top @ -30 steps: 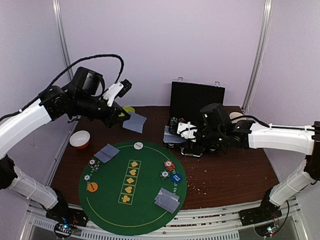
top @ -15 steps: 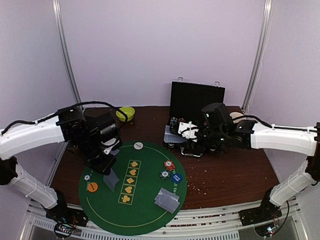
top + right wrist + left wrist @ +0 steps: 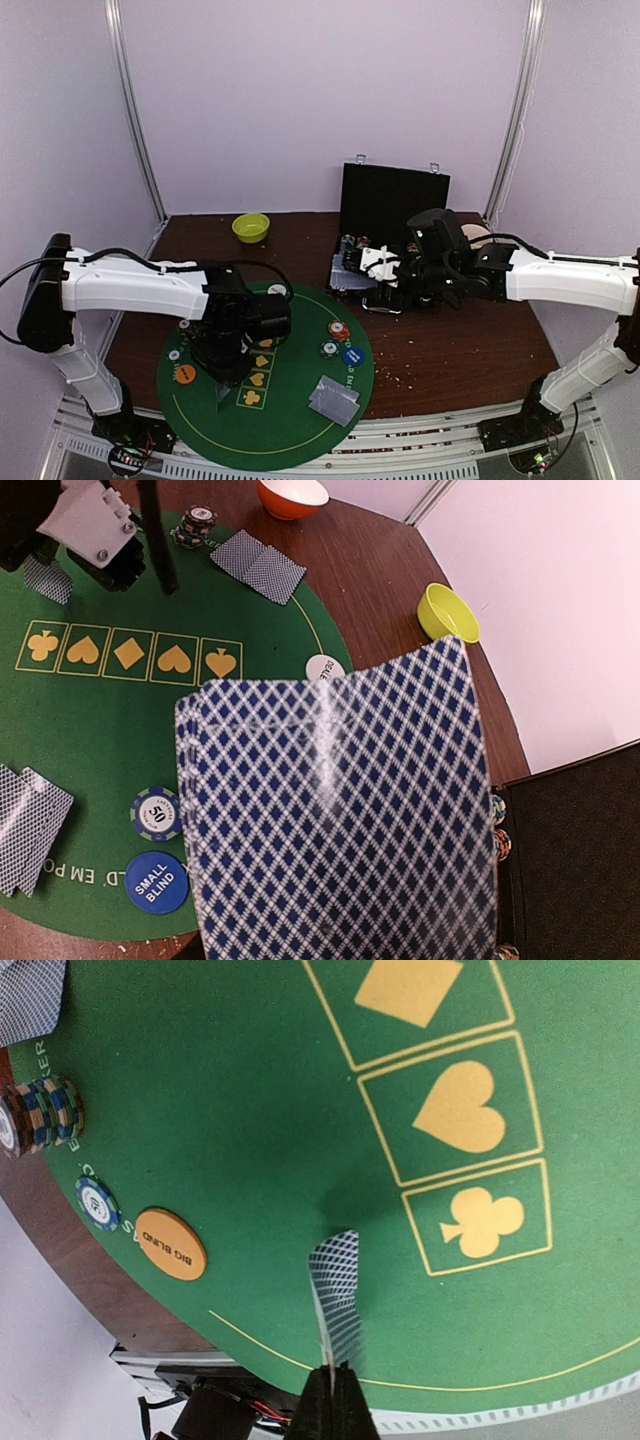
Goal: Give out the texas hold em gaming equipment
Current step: Flop the poker card into the community card area.
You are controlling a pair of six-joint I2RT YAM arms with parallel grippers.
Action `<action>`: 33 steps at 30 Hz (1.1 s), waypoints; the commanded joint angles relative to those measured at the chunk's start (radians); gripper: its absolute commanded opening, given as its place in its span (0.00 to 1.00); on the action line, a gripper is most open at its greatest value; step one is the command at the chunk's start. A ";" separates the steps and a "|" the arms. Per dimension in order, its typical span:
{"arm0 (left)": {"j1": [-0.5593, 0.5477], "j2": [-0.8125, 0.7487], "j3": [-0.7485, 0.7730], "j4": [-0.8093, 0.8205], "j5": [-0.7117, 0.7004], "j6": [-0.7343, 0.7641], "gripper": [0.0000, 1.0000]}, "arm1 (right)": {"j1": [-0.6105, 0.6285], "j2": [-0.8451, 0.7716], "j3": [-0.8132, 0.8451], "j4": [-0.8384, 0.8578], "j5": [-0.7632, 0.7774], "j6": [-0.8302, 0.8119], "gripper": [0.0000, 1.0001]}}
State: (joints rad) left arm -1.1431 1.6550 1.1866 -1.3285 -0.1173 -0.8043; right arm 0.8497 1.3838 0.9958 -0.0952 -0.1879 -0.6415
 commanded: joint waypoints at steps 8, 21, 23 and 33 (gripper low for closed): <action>-0.052 0.087 0.026 0.165 0.082 0.039 0.00 | -0.006 -0.009 0.015 -0.003 -0.012 0.014 0.48; -0.063 0.086 -0.094 0.359 0.236 0.022 0.00 | -0.005 -0.011 0.011 -0.014 -0.004 0.003 0.48; -0.058 0.093 -0.102 0.378 0.236 0.030 0.00 | -0.006 -0.011 0.011 -0.014 -0.004 0.001 0.48; -0.042 0.134 -0.069 0.408 0.243 0.045 0.32 | -0.005 -0.021 0.006 -0.018 -0.001 0.002 0.48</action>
State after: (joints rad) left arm -1.1965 1.7828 1.0878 -0.9573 0.1135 -0.7700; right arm 0.8463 1.3830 0.9958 -0.1047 -0.1902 -0.6437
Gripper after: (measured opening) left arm 0.240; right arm 0.478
